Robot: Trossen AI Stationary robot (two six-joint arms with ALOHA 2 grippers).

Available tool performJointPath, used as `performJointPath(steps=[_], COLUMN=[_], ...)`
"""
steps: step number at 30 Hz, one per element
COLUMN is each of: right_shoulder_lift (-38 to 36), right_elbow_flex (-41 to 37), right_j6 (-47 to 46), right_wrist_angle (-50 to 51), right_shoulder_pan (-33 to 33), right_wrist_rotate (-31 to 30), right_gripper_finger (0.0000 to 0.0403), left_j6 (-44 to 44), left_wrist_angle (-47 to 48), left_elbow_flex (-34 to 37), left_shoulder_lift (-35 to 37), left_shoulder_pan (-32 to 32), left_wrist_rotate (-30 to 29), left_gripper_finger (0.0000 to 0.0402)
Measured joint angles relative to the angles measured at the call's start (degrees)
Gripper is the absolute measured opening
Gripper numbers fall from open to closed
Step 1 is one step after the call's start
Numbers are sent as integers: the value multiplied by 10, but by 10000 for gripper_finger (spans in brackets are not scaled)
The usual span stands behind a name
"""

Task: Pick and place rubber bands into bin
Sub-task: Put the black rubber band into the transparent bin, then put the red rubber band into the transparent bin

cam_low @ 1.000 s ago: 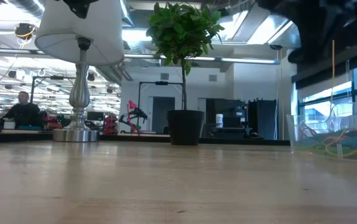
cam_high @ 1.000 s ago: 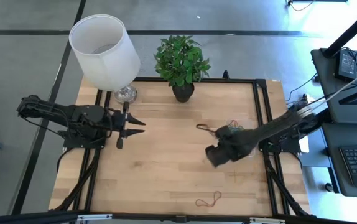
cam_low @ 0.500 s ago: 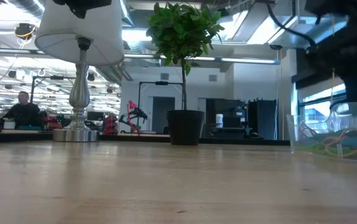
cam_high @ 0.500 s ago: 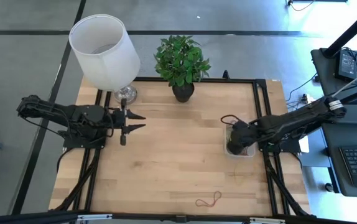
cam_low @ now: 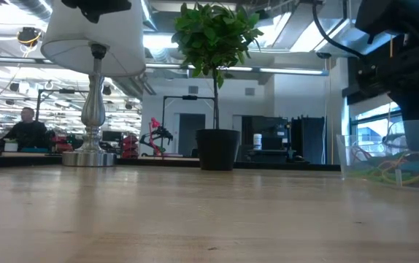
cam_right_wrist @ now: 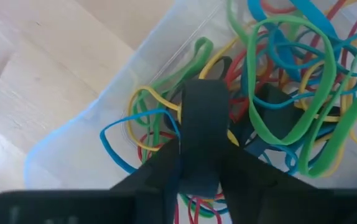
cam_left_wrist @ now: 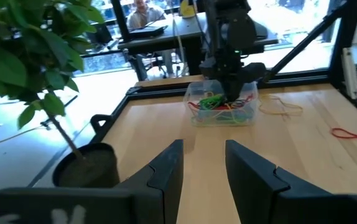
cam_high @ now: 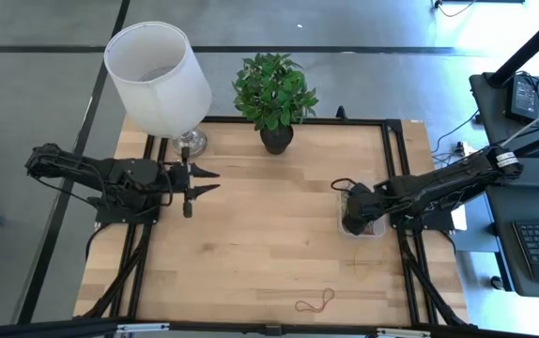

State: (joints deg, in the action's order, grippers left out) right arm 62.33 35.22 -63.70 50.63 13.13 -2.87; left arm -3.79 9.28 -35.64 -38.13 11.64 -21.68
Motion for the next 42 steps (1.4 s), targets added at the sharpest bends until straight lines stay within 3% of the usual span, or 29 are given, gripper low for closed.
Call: performJointPath(steps=[9,14,20,28,34,42], right_shoulder_lift=[-20,-43,-52,-3,83,226], right_elbow_flex=[10,47,112,214,277,322], right_j6=[10,10,12,15,46,188], right_wrist_angle=[15,49,65,64,38,5], right_shoulder_pan=[0,0,19,78,118,159], right_wrist_rotate=[0,-1,-49,-72,-72,-64], right_gripper_finger=[174,181,134,9,4,6], left_j6=[1,1,0,0,0,0], left_wrist_angle=[0,0,0,0,12,53], left_elbow_flex=[0,0,0,0,0,0], left_shoulder_lift=[0,0,0,0,0,0], left_shoulder_pan=[0,0,0,0,0,0], left_wrist_rotate=[-14,-14,-14,-14,-14,-12], left_gripper_finger=[113,113,113,113,113,113])
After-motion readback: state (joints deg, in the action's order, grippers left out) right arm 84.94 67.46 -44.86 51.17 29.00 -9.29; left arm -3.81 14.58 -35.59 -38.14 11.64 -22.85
